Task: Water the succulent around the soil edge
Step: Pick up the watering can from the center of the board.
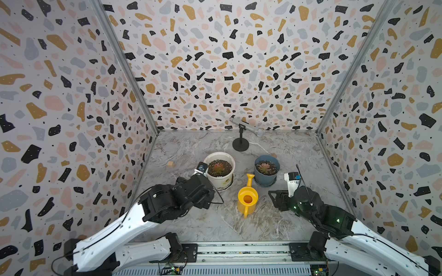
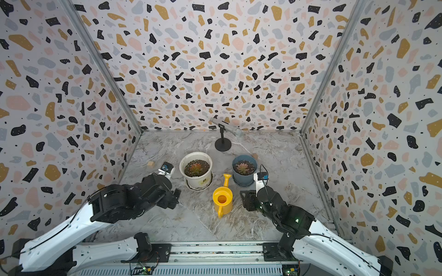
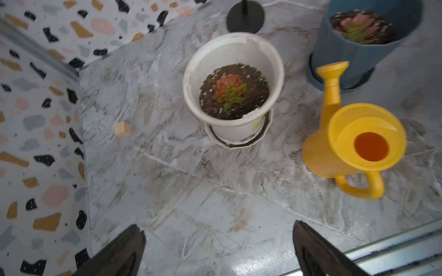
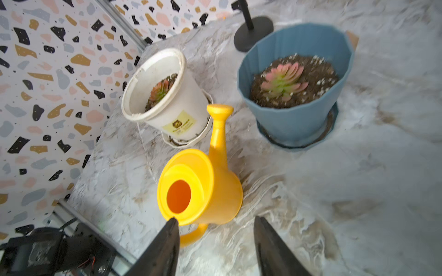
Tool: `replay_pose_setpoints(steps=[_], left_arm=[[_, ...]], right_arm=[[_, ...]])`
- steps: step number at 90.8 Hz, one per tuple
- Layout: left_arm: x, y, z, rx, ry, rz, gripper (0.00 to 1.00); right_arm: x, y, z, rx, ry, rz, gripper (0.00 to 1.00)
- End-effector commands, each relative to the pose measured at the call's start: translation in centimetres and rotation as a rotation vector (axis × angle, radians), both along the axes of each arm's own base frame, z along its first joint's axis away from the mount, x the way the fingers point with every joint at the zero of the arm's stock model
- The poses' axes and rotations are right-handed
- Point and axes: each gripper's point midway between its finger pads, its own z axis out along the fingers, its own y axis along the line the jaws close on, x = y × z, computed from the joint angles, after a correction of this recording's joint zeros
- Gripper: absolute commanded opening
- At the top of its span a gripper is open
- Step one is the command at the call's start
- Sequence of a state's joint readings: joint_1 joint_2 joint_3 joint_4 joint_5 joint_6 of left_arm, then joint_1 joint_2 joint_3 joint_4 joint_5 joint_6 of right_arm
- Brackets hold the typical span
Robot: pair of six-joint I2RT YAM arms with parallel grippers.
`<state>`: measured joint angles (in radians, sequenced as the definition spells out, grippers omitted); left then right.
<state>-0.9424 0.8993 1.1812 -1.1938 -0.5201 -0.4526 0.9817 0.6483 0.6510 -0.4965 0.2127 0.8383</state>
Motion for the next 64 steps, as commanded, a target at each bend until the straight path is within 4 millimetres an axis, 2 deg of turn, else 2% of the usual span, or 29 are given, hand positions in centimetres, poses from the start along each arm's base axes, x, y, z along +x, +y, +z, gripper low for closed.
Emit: replay_pose_setpoints(steps=[1,7,13,17,35,43,48,54,64], left_arm=[[1.2,0.4,-1.2,-0.057,-0.019,0.018,1.00],[1.6,1.0,-2.6,-0.059,-0.006,0.059,1.00],[2.0,0.6,-4.6,-0.068,0.026,0.077,1.00],[1.9,0.7,-5.8,-0.022,0.075,0.083,1.00],[2.1,1.3,-5.7,0.005,0.077,0.122,1.00],[2.5,2.6,-5.4,0.016,0.053,0.174,1.00],[2.6,3.5,-5.1,0.028,0.033,0.213,1.00],[2.7,4.4,-4.7,0.030,0.015,0.251,1.00],[2.7,5.4,-4.3,0.018,-0.003,0.291,1.00]], right_arm=[[-2.8,0.2,-2.9,0.004,0.166,0.019,0.54],[-3.8,0.9,-3.4,-0.016,0.178,0.041,0.54],[-4.2,1.3,-4.1,-0.042,0.199,0.036,0.54],[-4.5,2.0,-4.7,-0.059,0.217,0.039,0.54],[-4.9,4.9,-5.1,-0.131,0.177,0.007,0.54],[-4.9,5.8,-5.9,-0.152,0.197,-0.045,0.54],[-5.0,7.2,-6.7,-0.168,0.202,-0.040,0.54],[-5.0,8.7,-6.1,-0.174,0.194,-0.040,0.54],[-4.8,10.0,-6.7,-0.249,0.180,-0.062,0.54]])
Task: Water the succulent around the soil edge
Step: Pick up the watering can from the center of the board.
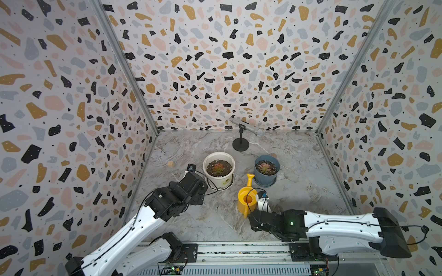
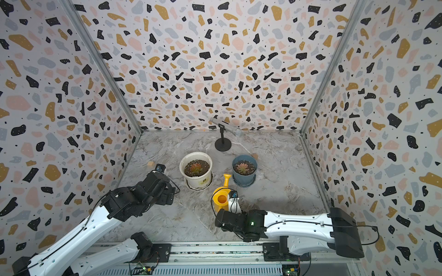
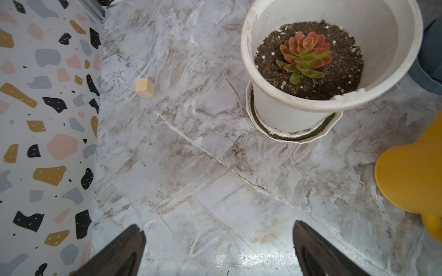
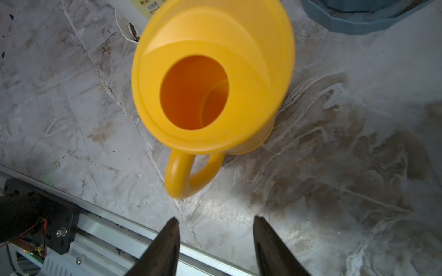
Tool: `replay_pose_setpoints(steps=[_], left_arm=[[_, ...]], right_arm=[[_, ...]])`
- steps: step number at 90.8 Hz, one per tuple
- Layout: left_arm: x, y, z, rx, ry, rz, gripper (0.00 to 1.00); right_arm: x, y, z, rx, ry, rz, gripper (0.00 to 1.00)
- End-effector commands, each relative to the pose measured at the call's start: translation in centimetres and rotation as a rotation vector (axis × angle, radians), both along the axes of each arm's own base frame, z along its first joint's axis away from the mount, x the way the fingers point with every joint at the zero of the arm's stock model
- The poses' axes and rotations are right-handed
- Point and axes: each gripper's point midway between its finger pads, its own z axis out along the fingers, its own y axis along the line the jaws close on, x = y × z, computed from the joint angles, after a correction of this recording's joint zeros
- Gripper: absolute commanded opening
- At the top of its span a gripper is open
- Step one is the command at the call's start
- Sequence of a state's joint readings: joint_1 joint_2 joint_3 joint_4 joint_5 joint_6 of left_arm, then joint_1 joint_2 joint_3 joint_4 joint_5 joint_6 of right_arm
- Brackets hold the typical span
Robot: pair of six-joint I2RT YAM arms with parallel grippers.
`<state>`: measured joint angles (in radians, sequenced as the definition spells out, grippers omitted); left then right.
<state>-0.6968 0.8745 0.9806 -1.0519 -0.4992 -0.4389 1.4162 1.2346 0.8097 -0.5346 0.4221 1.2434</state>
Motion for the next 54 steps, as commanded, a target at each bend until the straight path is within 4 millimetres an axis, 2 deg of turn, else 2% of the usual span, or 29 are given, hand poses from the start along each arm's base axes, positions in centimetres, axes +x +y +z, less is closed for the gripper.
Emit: replay_pose_setpoints(steps=[1,26,42,54], left_arm=[[0.2,1.5,0.7,0.001,-0.041,0.070,1.00],[0.3,1.3,0.6,-0.036,-0.025,0.067,1.00],[0.3,1.1,0.5,-0.049,-0.017,0.058,1.00],[0.3,0.9,0.5,-0.058,-0.014,0.052,1.00]], right_arm=[[0.9,1.5,1.5,0.012,-0.046,-0.063,0.54],[1.7,2.3,0.7,-0.073,-0.081,-0.083,0.51],[2.4,2.4,0.6,-0.124,-0.119,-0.080,0.43],[3.0,1.6,0.1,-0.185,-0.146,-0.086,0.36]])
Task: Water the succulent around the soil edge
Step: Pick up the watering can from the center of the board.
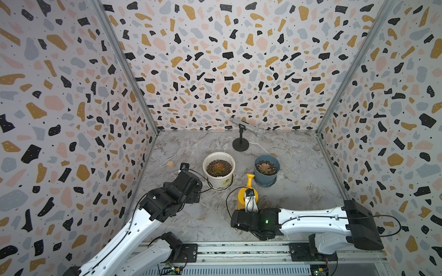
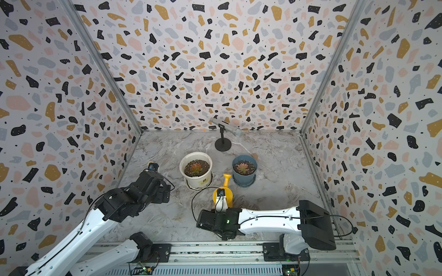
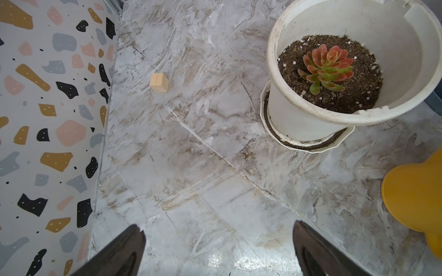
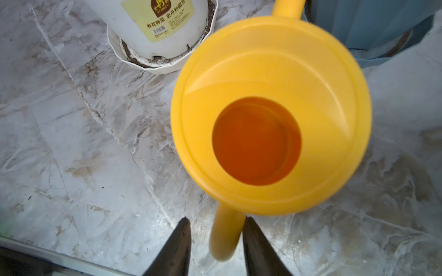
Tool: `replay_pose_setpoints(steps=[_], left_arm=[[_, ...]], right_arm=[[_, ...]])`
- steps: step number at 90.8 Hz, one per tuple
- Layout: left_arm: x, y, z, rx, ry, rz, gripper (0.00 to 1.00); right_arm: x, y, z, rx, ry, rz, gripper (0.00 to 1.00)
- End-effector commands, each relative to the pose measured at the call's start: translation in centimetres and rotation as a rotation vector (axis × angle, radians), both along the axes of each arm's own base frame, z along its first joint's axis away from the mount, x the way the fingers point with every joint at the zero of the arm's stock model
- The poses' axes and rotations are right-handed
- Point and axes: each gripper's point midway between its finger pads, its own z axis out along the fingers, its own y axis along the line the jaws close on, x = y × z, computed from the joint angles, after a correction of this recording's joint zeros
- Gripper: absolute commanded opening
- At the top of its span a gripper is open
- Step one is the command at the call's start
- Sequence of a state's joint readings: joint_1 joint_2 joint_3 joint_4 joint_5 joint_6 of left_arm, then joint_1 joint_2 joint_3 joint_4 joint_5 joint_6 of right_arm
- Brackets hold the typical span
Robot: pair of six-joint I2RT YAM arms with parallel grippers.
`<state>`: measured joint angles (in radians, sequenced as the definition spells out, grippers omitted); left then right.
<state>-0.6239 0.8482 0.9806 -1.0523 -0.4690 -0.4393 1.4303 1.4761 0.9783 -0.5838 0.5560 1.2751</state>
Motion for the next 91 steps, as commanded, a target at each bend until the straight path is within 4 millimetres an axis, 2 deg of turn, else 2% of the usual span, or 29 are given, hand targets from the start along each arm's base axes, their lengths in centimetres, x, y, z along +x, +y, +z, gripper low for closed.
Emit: replay_pose_setpoints(steps=[1,16,37,59,71,91], left_arm=[[0.2,-0.3,0.2,-0.022,-0.010,-0.006,1.00],[0.2,-0.4,0.2,-0.028,-0.009,-0.013,1.00],[0.2,-0.6,0.2,-0.036,-0.009,-0.020,1.00],[0.1,-0.8,0.2,-0.044,-0.007,-0.028,1.00],[0.0,-0.9,0.3,-0.058,-0.014,-0.035,1.00],[-0.1,-1.0,0.6,-0.071,-0.023,-0.048,1.00]], right_arm=[[1.0,-1.2,0.7,-0.069,-0.053,-0.016,0.36],[1.5,-2.1,0.2,-0.125,-0.074,-0.004,0.26],[1.7,-4.0,0.8,-0.177,-0.108,0.055,0.00],[1.9,-7.3,1.9,-0.189,-0.105,0.152,0.00],[1.8,-9.2,3.1,-0.123,-0.064,0.201,0.00],[0.5,-10.5,5.1,-0.091,0.002,0.376,0.00]])
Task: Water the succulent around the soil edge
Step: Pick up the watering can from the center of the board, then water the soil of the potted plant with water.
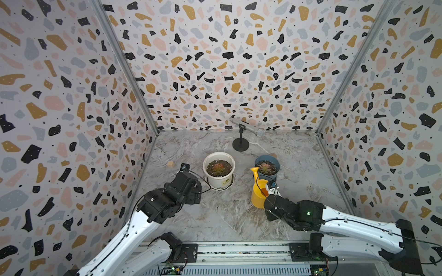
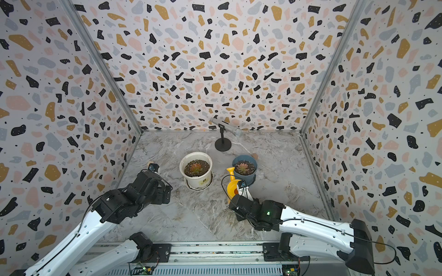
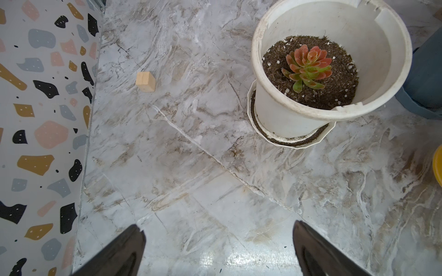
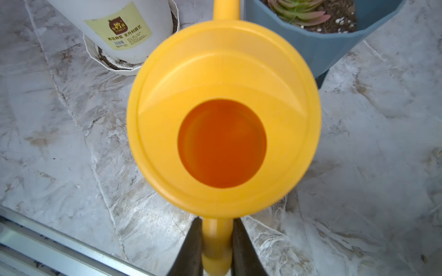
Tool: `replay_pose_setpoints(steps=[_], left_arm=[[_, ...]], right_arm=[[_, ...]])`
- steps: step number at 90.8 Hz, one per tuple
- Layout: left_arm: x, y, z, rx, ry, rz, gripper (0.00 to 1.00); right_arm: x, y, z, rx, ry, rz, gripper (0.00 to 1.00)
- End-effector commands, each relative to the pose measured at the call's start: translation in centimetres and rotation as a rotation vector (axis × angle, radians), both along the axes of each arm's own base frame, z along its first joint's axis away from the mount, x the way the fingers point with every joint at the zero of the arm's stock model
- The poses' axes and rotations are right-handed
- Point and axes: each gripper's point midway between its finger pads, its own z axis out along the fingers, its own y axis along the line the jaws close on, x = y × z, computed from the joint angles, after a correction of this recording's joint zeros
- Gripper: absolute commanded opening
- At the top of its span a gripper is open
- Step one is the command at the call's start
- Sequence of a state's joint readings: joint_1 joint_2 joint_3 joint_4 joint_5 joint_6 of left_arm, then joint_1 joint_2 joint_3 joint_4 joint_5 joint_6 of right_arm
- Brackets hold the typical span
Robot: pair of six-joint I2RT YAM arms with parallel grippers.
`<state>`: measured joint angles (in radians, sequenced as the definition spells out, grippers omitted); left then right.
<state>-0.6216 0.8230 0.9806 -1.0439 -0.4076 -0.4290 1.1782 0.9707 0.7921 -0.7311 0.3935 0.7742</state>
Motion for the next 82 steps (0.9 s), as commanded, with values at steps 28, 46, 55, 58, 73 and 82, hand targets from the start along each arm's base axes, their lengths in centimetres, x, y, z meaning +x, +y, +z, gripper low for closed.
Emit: replay_pose_setpoints(steps=[28,46,55,58,73,82], left_arm=[[0.2,-0.2,0.6,-0.032,-0.039,-0.015,1.00],[0.1,-0.3,0.8,-0.041,-0.044,-0.022,1.00],[0.0,-0.5,0.9,-0.048,-0.048,-0.032,1.00],[0.0,-0.5,0.8,-0.049,-0.047,-0.033,1.00],[-0.1,-0.6,0.9,-0.058,-0.050,-0.041,1.00],[-0.1,-0.6,0.8,-0.058,-0.048,-0.042,1.00]], right_arm=[[-2.5,-2.1,5.3,-0.048,0.191,0.230,0.00],[-3.2,-2.9,7.0,-0.055,0.329,0.241,0.00],[-2.8,-3.5,8.1,-0.047,0.350,0.228,0.00],[-2.7,-3.6,8.6,-0.036,0.352,0.223,0.00],[-1.3,-5.2,10.5,-0.046,0.398,0.150,0.00],[-0.4,-5.8,10.8,-0.069,0.419,0.128,0.00]])
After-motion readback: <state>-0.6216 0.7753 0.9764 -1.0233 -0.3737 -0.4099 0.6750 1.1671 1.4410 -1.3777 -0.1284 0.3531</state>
